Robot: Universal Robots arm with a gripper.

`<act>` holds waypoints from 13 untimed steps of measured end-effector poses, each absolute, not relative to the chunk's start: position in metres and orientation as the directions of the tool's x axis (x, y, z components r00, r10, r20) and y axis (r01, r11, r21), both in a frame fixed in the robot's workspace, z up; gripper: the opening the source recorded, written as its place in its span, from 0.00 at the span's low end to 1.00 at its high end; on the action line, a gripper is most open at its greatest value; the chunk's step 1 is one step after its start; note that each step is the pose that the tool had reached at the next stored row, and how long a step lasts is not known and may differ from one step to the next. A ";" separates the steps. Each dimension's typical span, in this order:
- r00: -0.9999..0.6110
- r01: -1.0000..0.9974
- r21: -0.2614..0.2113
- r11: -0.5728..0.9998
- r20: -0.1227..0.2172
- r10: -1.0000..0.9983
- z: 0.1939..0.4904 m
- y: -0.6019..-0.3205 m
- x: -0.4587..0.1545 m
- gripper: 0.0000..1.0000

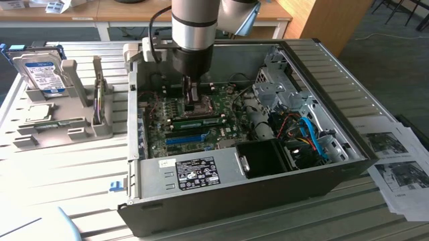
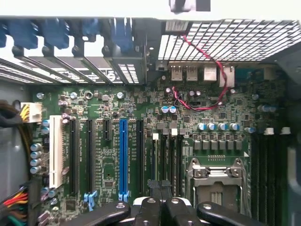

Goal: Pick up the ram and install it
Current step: 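Press down the ram until it locks into place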

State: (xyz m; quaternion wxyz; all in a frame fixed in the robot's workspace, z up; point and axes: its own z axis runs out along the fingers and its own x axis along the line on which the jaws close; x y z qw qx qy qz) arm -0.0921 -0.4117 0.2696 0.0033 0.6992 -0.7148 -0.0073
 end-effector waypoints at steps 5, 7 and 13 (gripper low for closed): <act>-0.022 -1.000 0.015 0.022 -0.005 -1.000 0.285 -0.412 -0.092 0.09; -0.022 -1.000 0.015 0.022 -0.005 -1.000 0.291 -0.412 -0.091 0.09; -0.022 -1.000 0.015 0.022 -0.005 -1.000 0.307 -0.412 -0.091 0.09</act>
